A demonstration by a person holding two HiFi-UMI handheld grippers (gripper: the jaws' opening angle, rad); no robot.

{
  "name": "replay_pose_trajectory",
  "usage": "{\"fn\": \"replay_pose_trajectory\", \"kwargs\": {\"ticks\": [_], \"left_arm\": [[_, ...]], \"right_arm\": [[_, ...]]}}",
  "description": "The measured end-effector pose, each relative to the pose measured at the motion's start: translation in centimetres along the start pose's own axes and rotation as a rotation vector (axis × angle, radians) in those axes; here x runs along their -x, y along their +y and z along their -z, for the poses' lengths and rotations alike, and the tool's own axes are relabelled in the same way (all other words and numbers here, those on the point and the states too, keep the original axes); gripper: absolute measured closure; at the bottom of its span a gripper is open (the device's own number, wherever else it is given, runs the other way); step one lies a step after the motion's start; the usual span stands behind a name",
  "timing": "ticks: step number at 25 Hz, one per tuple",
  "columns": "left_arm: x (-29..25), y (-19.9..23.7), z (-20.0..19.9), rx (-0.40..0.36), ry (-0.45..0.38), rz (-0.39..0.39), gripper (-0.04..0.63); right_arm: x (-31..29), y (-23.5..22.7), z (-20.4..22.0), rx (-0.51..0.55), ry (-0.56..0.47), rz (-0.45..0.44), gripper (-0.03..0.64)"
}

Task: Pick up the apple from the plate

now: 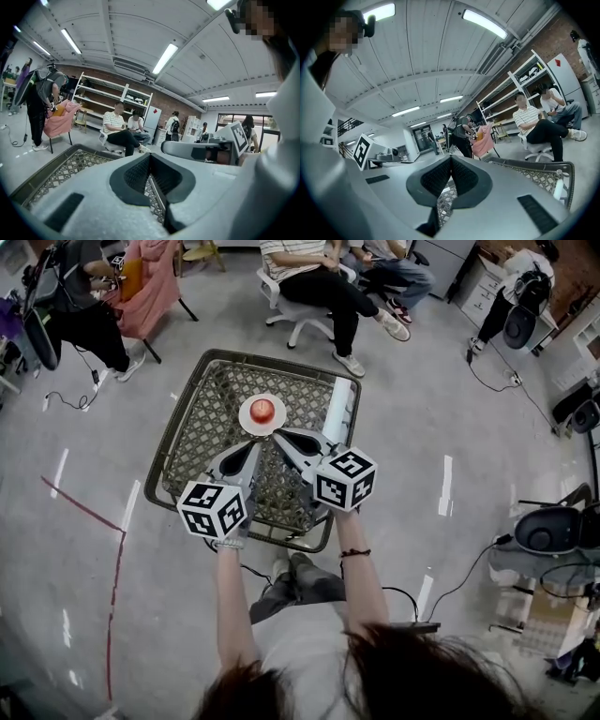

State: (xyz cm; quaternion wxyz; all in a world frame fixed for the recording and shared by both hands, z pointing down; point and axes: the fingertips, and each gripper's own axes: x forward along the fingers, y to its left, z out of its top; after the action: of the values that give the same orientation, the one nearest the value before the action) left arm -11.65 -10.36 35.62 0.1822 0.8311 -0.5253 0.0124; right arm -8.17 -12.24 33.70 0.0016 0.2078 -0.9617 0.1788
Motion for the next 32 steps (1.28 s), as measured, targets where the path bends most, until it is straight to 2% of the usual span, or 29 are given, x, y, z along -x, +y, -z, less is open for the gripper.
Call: {"fn": "replay_pose_trajectory", "kwargs": {"ticks": [10,23,32], "left_arm": [[-2.3,2.2,0.7,0.024,0.016,-0.042,0.584],[-5.6,5.4,3.5,0.053,0.080,-0.005,0.584],[-7.6,7.0,5.4,0.078,0.100,0.005,0.584]], "right_arm": [[-2.2,-3.0,0.6,-0.022,0.024,-0.030,0.607],[-4.9,-6.7,4.1,-0.056,0.086,-0.002,0.607],[-6.3,-9.0,5.7,-0.077,0.086,0.007,0.607]]}}
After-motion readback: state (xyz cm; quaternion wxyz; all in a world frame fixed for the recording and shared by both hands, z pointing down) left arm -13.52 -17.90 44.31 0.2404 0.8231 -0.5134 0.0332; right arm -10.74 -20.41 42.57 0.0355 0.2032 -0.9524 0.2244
